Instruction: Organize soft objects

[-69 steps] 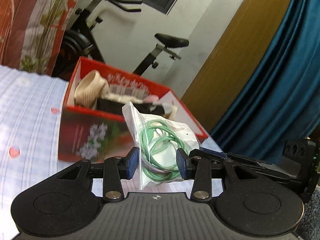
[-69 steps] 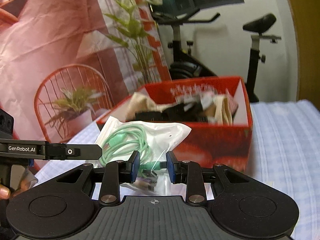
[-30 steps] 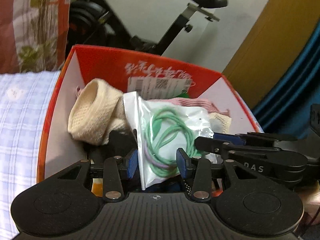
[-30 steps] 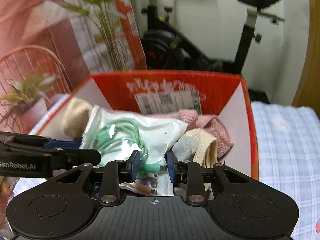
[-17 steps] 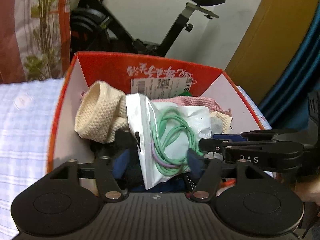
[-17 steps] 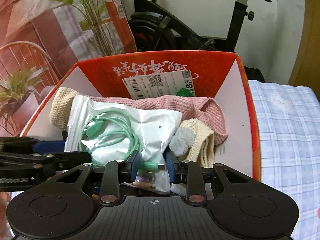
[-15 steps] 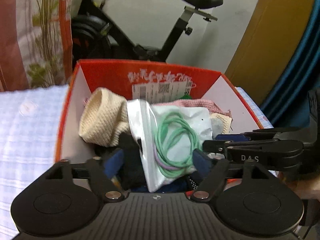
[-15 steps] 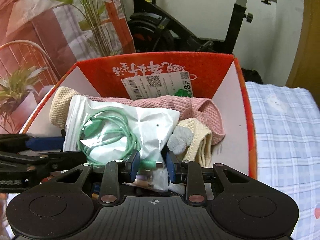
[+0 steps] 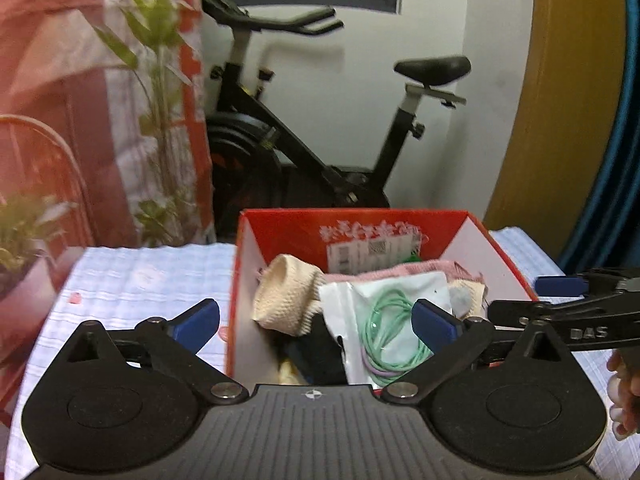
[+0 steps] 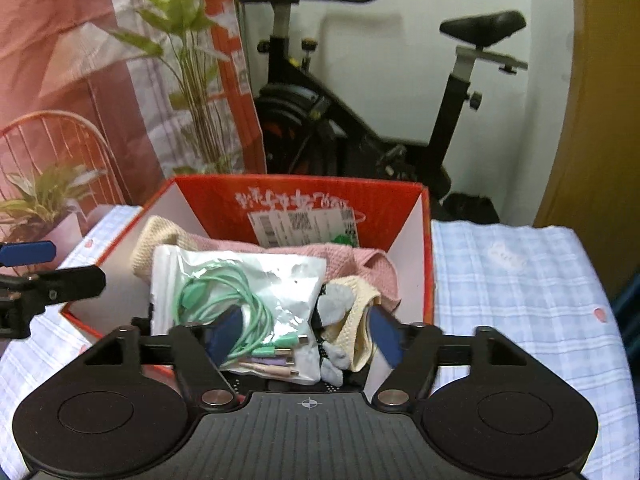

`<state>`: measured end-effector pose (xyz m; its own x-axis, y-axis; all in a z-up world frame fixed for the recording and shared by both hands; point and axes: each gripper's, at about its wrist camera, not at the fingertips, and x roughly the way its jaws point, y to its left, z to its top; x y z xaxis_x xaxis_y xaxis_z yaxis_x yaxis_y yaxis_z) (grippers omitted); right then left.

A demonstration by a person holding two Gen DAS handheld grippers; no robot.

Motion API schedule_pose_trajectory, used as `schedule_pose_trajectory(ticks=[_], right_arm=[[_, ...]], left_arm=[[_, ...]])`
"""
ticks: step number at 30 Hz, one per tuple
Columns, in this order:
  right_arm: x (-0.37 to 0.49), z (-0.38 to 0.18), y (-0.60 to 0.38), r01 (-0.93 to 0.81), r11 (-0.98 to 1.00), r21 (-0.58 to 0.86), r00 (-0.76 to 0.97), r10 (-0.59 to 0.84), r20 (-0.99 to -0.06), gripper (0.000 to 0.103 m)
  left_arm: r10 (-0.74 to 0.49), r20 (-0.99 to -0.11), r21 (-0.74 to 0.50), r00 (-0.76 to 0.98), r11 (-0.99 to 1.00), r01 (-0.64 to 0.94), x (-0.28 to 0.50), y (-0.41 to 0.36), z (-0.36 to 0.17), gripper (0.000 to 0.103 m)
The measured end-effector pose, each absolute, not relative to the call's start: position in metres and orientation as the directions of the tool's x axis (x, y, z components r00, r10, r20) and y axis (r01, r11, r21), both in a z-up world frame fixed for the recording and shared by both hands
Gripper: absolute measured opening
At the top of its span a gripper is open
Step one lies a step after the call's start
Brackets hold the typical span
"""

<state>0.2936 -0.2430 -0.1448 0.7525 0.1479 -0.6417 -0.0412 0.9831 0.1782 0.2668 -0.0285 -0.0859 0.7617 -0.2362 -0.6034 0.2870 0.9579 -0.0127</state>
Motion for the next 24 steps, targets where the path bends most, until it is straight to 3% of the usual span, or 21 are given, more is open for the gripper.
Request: schedule_pose_trajectory(ticks=[4, 15, 24], right_arm=[[0.275, -0.127, -0.243, -0.052, 0.985, 0.166, 0.791, 0.142, -0.595, 0.102], [0.23, -0.09, -0.239, -0.02, 0.984, 0.175, 0.843, 0.11, -0.526, 0.103], [0.187, -0.062, -0.236, 0.016, 0.985, 0.17, 0.883, 0.065, -0.465, 0.103]], left_arm=[[-0.207, -0.576, 0.011, 0.79, 0.965, 0.261, 0.253, -0.023, -0.075, 0.103], [-0.105, -0.488, 0.1, 0.867, 0.979, 0.175, 0.205, -0.018, -0.041, 0.103], [-0.161, -0.413, 0.063, 0.896, 0.977, 0.205, 0.159, -0.012, -0.009, 0.103]])
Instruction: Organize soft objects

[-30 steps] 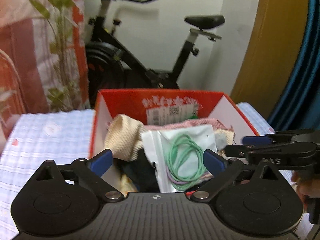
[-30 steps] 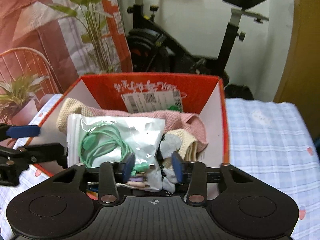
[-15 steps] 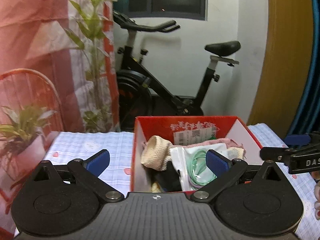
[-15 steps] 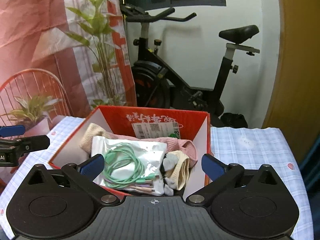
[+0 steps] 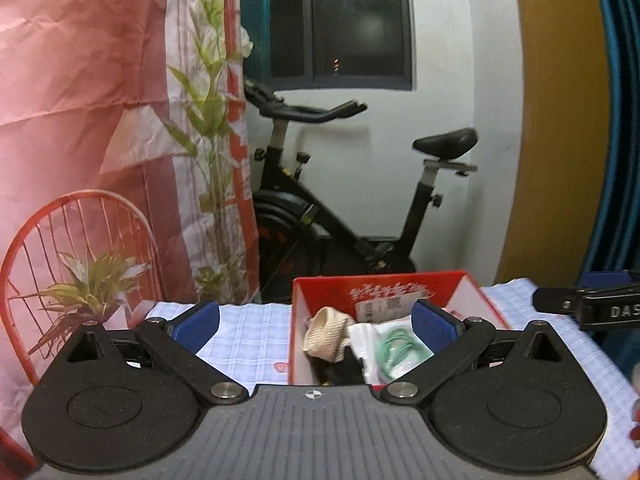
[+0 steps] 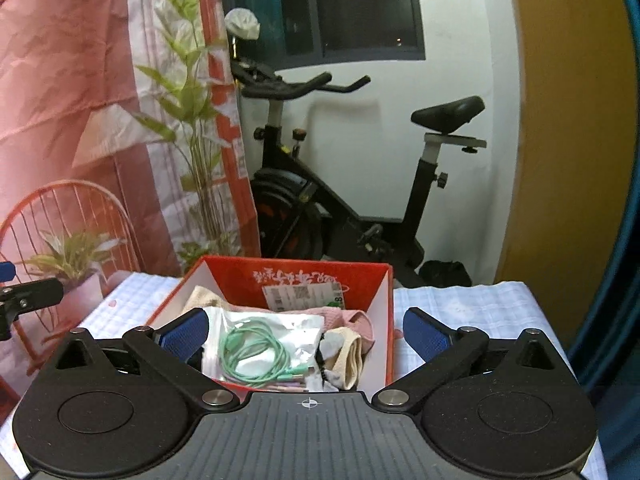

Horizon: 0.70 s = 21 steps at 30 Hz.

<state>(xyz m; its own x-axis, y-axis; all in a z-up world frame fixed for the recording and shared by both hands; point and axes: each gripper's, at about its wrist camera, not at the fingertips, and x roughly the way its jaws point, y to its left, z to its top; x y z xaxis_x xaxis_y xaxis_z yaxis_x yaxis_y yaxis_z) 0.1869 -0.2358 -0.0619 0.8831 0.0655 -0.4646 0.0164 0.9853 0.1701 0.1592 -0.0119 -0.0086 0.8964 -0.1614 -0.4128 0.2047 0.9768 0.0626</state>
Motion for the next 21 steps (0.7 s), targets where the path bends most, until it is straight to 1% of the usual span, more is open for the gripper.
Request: schedule_pose_trajectory(ticks=[5, 10, 13, 18, 21], right_arm=[[0.158, -0.044, -0.233, 0.027, 0.984, 0.174, 0.905, 0.05, -0.423, 0.103], [0.127, -0.027, -0.227, 0.034, 0.987, 0.155, 0.924, 0.028, -0.381, 0.103], [0.111, -0.02, -0.226, 0.054, 0.987, 0.149, 0.927, 0.006, -0.374, 0.103], [0.08, -0.013, -0.224, 0.062, 0.987, 0.149, 0.933, -0.004, -0.36, 0.103], [0.062, -0.011, -0.219, 0.068, 0.99, 0.122, 0.934, -0.02, -0.357, 0.103]], left_arm=[[-0.204, -0.373, 0.024, 0.905, 0.973, 0.23, 0.129, -0.008, 0.003, 0.103], [-0.203, -0.371, -0.01, 0.906, 0.977, 0.215, 0.104, -0.002, 0.009, 0.103], [-0.193, -0.352, 0.011, 0.916, 0.978, 0.21, 0.088, 0.001, 0.013, 0.103], [-0.133, -0.318, 0.098, 0.939, 0.98, 0.171, 0.059, -0.001, 0.018, 0.103], [-0.129, -0.307, 0.104, 0.943, 0.98, 0.168, 0.044, 0.001, 0.021, 0.103]])
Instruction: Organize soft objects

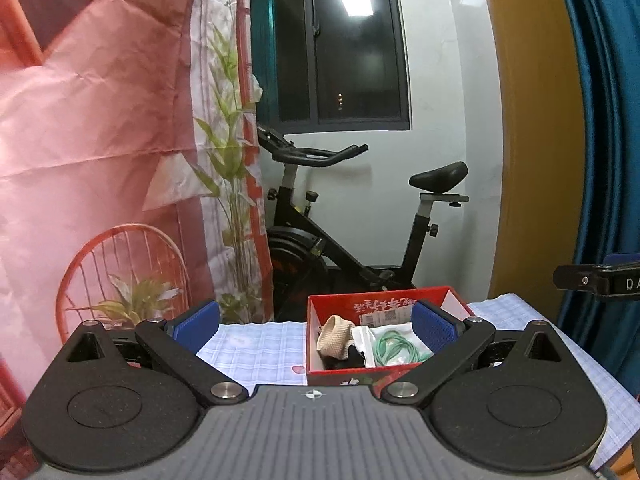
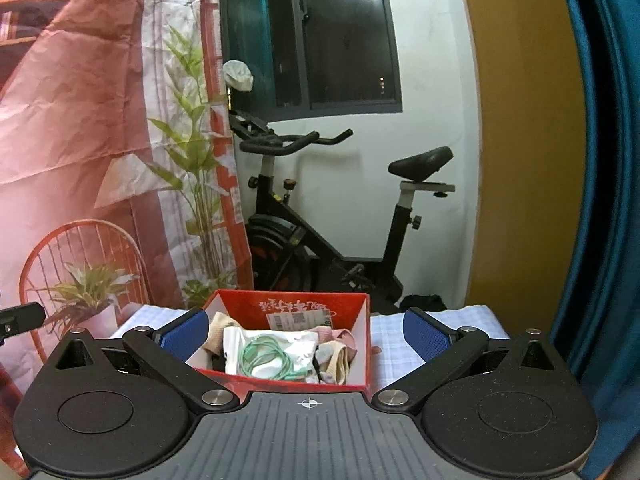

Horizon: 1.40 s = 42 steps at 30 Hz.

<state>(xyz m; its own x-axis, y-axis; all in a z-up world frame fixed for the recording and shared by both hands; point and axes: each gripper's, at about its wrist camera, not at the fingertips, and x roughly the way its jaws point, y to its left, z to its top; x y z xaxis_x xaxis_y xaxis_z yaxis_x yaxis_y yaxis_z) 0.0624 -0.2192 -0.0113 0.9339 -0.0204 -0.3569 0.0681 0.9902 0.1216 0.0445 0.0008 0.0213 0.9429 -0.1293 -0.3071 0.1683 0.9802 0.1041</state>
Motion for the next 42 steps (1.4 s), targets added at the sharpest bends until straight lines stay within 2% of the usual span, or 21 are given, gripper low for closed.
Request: schedule_pose_trajectory(ticks=[15, 29, 42], right_arm=[[0.013, -0.022, -0.197, 0.095, 0.993, 0.07, 0.931, -0.064, -0.359, 0.103], [0.012, -0.023, -0.195, 0.099, 0.992, 0.082, 0.928, -0.063, -0.366, 0.103], [0.013, -0.024, -0.195, 0.104, 0.991, 0.084, 0.927, -0.066, -0.368, 0.103]], left_arm=[[-0.137, -0.322, 0.055, 0.937, 0.985, 0.163, 0.023, 0.01, 0.014, 0.103], [-0.143, -0.313, 0.023, 0.939, 0.987, 0.158, 0.018, 0.012, 0.014, 0.103], [-0.125, -0.314, 0.045, 0.941, 0.988, 0.146, 0.019, 0.01, 0.013, 0.103]])
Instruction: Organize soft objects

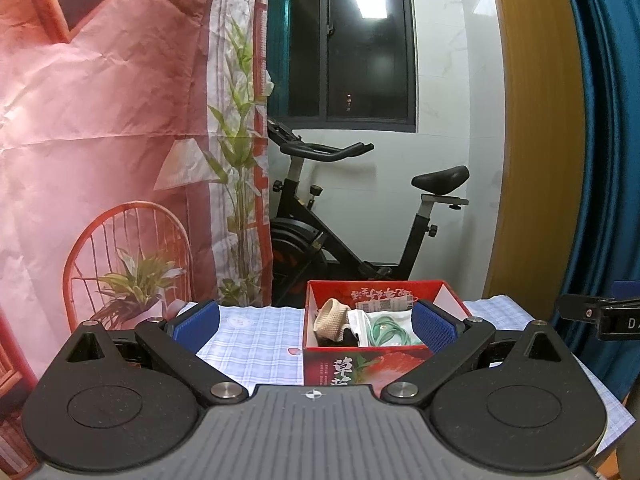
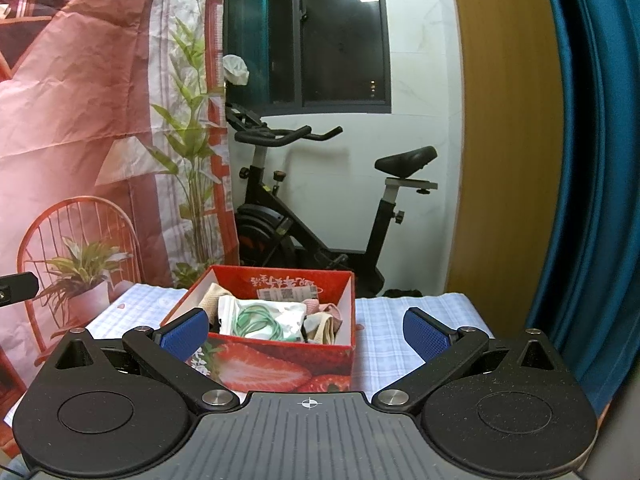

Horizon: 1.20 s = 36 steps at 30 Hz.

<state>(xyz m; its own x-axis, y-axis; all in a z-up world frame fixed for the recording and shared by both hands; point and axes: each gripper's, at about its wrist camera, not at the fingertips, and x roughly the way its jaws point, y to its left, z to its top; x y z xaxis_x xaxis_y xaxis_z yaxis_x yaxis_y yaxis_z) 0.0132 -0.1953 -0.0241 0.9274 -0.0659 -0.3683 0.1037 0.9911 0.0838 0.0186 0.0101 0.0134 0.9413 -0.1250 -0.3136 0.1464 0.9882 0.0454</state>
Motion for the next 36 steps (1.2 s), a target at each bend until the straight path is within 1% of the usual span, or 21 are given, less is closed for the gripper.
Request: schedule_pose_trajectory(ticks=[36], right_arm=[[0.0139, -0.0321, -0.1997, 0.108, 0.99, 0.087, 0.925, -0.068, -0.373, 0.103]], left_arm=[[-0.134, -0.322, 0.042, 0.937, 0.987, 0.156, 0.0168, 0.0079, 0.0133, 0.103]])
